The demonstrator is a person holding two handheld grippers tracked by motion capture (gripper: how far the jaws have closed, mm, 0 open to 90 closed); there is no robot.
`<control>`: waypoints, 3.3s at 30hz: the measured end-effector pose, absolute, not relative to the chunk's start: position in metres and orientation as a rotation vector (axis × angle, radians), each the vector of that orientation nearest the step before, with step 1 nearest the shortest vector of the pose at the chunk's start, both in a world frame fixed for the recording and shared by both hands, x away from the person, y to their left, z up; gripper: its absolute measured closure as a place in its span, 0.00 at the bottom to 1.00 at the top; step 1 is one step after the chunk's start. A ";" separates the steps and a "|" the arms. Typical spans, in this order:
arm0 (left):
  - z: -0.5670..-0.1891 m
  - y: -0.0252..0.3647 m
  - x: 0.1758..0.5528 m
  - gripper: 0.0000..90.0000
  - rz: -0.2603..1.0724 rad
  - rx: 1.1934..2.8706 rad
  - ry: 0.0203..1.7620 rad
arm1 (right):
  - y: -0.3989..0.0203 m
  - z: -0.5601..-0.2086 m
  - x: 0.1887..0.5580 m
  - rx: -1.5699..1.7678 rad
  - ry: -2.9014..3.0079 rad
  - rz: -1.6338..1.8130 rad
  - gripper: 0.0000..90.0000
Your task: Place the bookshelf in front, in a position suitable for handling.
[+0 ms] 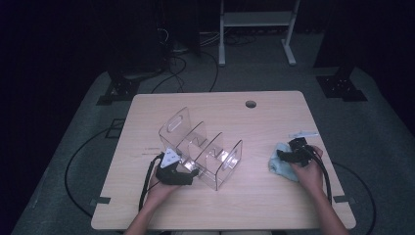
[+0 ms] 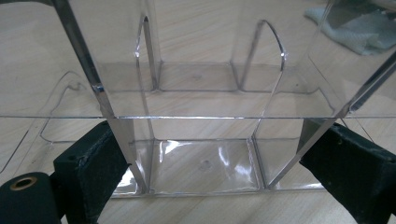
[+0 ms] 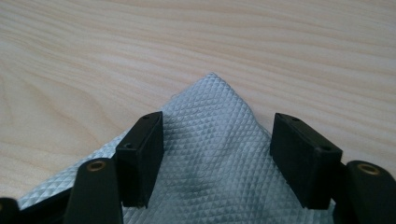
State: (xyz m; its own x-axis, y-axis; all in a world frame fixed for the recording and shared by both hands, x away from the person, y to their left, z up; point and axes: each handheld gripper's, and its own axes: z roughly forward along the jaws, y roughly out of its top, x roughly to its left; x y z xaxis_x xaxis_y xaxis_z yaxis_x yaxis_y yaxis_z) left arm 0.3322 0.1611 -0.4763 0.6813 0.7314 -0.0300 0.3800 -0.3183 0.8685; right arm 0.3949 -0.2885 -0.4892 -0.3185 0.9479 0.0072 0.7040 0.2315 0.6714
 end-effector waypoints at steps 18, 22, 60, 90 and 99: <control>-0.476 0.160 0.331 0.08 0.462 1.935 0.862 | -0.289 -0.484 0.389 1.552 2.188 0.926 0.93; -0.476 0.160 0.330 0.08 0.459 1.937 0.859 | -0.284 -0.483 0.372 1.531 2.215 1.059 0.93; -0.477 0.137 0.315 0.08 0.459 1.939 0.842 | -0.207 -0.444 0.331 1.126 2.289 1.402 0.93; -0.478 0.143 0.315 0.08 0.480 1.921 0.868 | -0.192 -0.495 0.349 1.247 2.436 1.232 0.92; -0.478 0.143 0.316 0.08 0.484 1.912 0.877 | -0.183 -0.489 0.339 1.174 2.478 1.248 0.92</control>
State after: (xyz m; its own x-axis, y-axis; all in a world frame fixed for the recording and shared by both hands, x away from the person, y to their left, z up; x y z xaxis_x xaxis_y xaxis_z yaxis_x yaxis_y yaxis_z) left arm 0.3155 0.1432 -0.4779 0.6653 0.7460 -0.0292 0.3724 -0.2977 0.8790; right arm 0.3386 -0.1830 -0.4894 -0.6893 0.6917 0.2154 0.5848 0.3557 0.7290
